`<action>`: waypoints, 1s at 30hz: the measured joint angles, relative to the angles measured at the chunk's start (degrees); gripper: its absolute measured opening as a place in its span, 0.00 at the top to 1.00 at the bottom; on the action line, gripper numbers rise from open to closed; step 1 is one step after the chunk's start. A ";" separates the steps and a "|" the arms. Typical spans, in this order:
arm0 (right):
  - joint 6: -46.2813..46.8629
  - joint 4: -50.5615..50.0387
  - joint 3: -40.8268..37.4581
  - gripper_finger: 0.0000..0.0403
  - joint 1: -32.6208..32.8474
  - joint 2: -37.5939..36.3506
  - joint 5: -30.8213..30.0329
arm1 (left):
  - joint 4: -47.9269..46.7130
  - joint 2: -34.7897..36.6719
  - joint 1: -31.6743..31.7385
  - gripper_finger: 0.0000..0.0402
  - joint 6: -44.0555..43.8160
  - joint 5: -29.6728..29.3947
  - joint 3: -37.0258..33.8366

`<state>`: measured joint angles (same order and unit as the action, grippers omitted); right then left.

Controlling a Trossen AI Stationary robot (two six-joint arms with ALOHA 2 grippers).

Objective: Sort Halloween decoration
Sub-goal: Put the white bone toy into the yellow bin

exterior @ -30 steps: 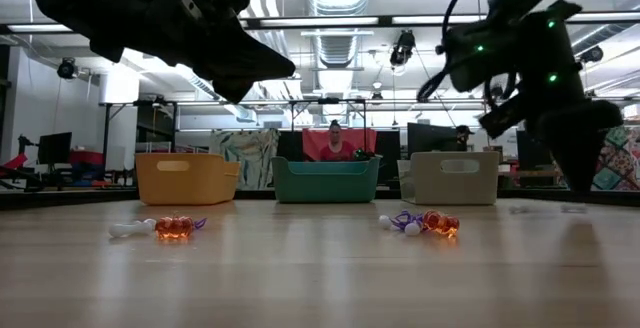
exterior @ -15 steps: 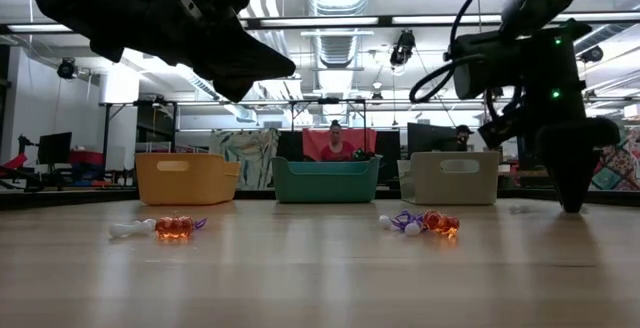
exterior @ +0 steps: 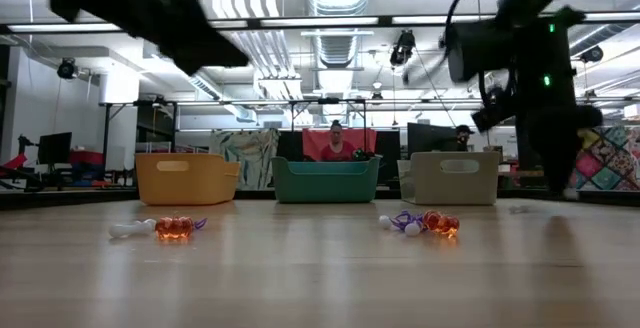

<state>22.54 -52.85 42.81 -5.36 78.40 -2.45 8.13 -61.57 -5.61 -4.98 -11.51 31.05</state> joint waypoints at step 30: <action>-21.77 98.09 25.87 0.98 -4.80 27.88 3.86 | -20.75 31.36 -0.02 1.00 2.61 -17.55 0.00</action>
<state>0.77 45.24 68.69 -10.16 106.28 1.41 -12.62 -30.22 -5.63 -2.37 -29.06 31.05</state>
